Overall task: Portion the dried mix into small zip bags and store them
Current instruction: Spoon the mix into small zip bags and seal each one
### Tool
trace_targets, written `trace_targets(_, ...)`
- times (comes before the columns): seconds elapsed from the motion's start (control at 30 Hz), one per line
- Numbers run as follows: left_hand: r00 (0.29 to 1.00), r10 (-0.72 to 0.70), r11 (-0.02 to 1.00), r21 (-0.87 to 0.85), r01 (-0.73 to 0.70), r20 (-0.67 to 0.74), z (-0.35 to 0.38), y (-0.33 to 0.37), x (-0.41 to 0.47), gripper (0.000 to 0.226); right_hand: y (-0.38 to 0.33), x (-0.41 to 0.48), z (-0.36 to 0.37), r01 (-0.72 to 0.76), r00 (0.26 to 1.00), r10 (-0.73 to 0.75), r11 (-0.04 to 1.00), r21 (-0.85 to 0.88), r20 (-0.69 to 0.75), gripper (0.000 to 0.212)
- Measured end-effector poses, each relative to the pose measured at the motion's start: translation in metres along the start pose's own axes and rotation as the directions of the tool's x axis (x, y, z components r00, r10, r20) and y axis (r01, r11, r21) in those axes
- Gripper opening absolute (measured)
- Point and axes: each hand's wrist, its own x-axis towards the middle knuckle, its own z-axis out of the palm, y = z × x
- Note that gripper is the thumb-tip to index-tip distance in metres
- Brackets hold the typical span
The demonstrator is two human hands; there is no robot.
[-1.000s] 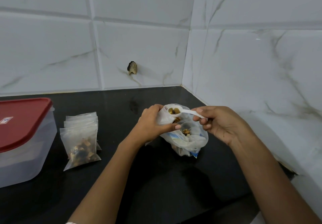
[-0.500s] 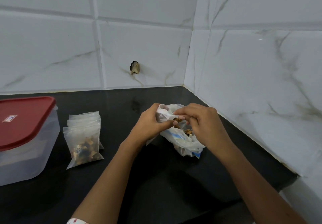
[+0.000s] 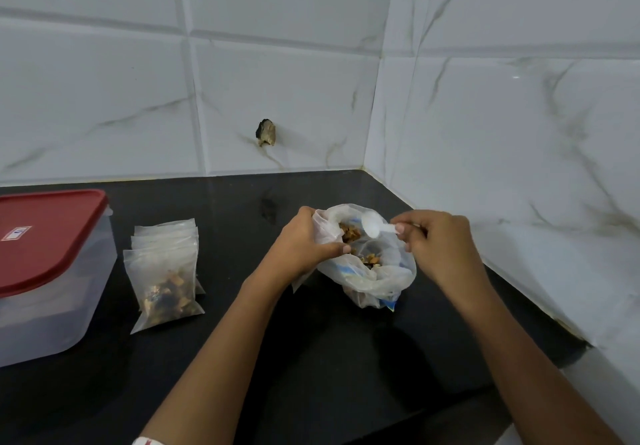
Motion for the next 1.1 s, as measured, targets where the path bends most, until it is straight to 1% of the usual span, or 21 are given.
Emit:
trace_targets(0.03, 1.0, -0.021, 0.999, 0.036, 0.021, 0.015, 0.0, -0.001, 0.001, 0.066, 0.001, 0.0, 0.002, -0.02, 0.997, 0.03, 0.991, -0.131, 0.074, 0.024)
trace_targets(0.1, 0.996, -0.079, 0.993, 0.094, 0.075, 0.041, 0.0, -0.003, 0.002, 0.068, -0.002, -0.001, 0.007, -0.005, 0.968, 0.094, 0.932, -0.362, 0.23, 0.029)
trace_targets(0.17, 0.985, -0.156, 0.979, 0.14, 0.146, 0.067, 0.0, -0.005, 0.003, 0.071, -0.008, -0.001, 0.011, 0.057, 0.935, 0.132, 0.86, -0.508, 0.33, 0.032)
trace_targets(0.23, 0.977, -0.197, 0.972, 0.146, 0.184, 0.081, 0.0, -0.007, 0.003, 0.072, -0.015, -0.001, 0.016, 0.084, 0.918, 0.161, 0.815, -0.573, 0.363, 0.036)
trace_targets(0.3, 0.975, -0.201, 0.973, 0.131, 0.189, 0.091, 0.0, -0.007, 0.002, 0.072, -0.02, -0.001, 0.022, 0.096, 0.898, 0.175, 0.818, -0.568, 0.403, 0.034)
trace_targets(0.33, 0.975, -0.204, 0.974, 0.121, 0.192, 0.092, 0.0, -0.007, 0.002, 0.072, -0.021, -0.004, 0.024, 0.099, 0.893, 0.166, 0.834, -0.543, 0.418, 0.032)
trace_targets(0.4, 0.972, -0.217, 0.974, 0.088, 0.209, 0.092, 0.001, -0.007, 0.002, 0.073, -0.021, -0.007, 0.025, 0.065, 0.913, 0.138, 0.88, -0.47, 0.384, 0.027)
trace_targets(0.5, 0.964, -0.247, 0.969, 0.016, 0.246, 0.102, 0.004, -0.007, 0.004, 0.075, -0.015, -0.012, 0.025, -0.022, 0.964, 0.103, 0.95, -0.311, 0.247, 0.024)
trace_targets(0.57, 0.953, -0.281, 0.954, -0.077, 0.29, 0.116, 0.007, -0.007, 0.004, 0.078, -0.011, -0.015, 0.025, -0.059, 0.98, 0.094, 0.98, -0.192, 0.178, 0.025)
trace_targets(0.67, 0.935, -0.326, 0.906, -0.238, 0.35, 0.137, 0.01, -0.008, 0.003, 0.078, -0.006, -0.015, 0.025, -0.094, 0.975, 0.115, 0.989, -0.117, 0.191, 0.025)
trace_targets(0.77, 0.925, -0.342, 0.844, -0.378, 0.381, 0.167, 0.013, -0.008, 0.001, 0.075, -0.002, -0.013, 0.024, -0.194, 0.961, 0.185, 0.981, 0.023, 0.207, 0.022)
trace_targets(0.83, 0.923, -0.34, 0.821, -0.423, 0.384, 0.178, 0.016, -0.007, 0.001, 0.074, 0.003, -0.011, 0.023, -0.283, 0.947, 0.253, 0.949, 0.14, 0.2, 0.02)
trace_targets(0.9, 0.926, -0.325, 0.806, -0.457, 0.377, 0.191, 0.017, -0.006, -0.001, 0.073, 0.007, -0.009, 0.023, -0.387, 0.915, 0.338, 0.89, 0.24, 0.221, 0.017)
trace_targets(1.0, 0.939, -0.287, 0.799, -0.493, 0.344, 0.191, 0.019, -0.006, -0.002, 0.068, 0.015, -0.001, 0.024, -0.547, 0.835, 0.467, 0.764, 0.343, 0.291, 0.015)
trace_targets(1.1, 0.952, -0.244, 0.811, -0.499, 0.305, 0.185, 0.022, -0.002, -0.004, 0.062, 0.019, 0.005, 0.024, -0.652, 0.758, 0.53, 0.622, 0.433, 0.38, 0.015)
